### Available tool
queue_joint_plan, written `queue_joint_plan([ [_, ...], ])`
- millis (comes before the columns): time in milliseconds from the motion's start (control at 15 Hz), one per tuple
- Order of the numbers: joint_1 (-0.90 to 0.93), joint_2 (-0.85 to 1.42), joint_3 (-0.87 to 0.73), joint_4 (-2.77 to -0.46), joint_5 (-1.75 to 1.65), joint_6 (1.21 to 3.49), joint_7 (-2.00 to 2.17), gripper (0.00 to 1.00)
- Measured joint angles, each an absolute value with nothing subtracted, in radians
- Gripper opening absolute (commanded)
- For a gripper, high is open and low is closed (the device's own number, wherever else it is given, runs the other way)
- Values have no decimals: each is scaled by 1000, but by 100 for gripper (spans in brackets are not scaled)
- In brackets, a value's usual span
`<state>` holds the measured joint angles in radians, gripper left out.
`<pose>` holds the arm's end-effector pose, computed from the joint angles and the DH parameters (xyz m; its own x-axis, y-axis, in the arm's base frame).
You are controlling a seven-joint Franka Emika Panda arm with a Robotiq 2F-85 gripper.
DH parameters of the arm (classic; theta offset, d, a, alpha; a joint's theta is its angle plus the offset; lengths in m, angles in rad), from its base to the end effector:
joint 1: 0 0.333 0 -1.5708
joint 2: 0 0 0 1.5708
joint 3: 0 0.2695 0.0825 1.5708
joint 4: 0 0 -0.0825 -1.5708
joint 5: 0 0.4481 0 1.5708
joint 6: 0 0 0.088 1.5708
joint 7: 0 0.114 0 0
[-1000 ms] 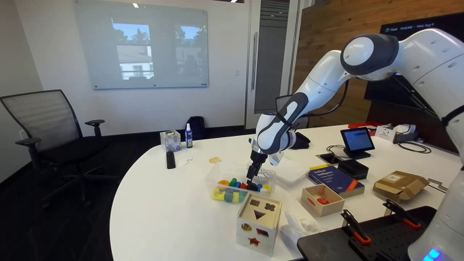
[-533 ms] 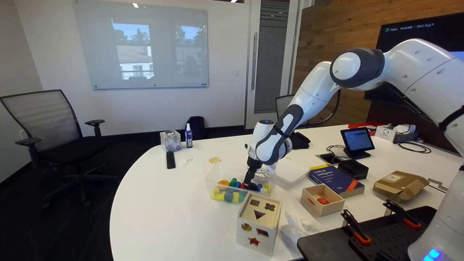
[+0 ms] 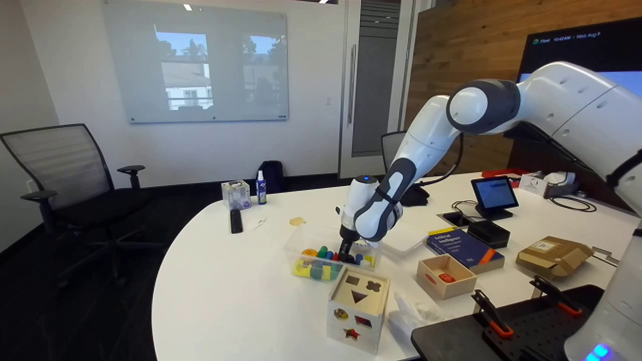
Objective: Take the black object out of the plastic box and put it in the wooden box
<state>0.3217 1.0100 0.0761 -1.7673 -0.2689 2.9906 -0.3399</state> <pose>0.5612 0.2606 -0.0737 0.5571 0.8076 0.1934 0.8070 -0.5815 0.1031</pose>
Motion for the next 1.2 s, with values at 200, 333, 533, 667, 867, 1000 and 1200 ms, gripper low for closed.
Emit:
queue_joint_plan([
  [200, 341, 1011, 58, -1765, -270, 3001, -330, 7],
  [333, 351, 1011, 49, -1763, -270, 3005, -320, 5],
  [533, 357, 1007, 42, -1756, -270, 3005, -289, 7],
  [667, 360, 990, 34, -1754, -270, 3004, -268, 7],
  [867, 362, 936, 20, -1763, -270, 2999, -248, 7],
  [1000, 357, 875, 16, -1792, -270, 2981, -245, 7],
  [1200, 327, 751, 32, -1868, -270, 2898, -245, 7],
])
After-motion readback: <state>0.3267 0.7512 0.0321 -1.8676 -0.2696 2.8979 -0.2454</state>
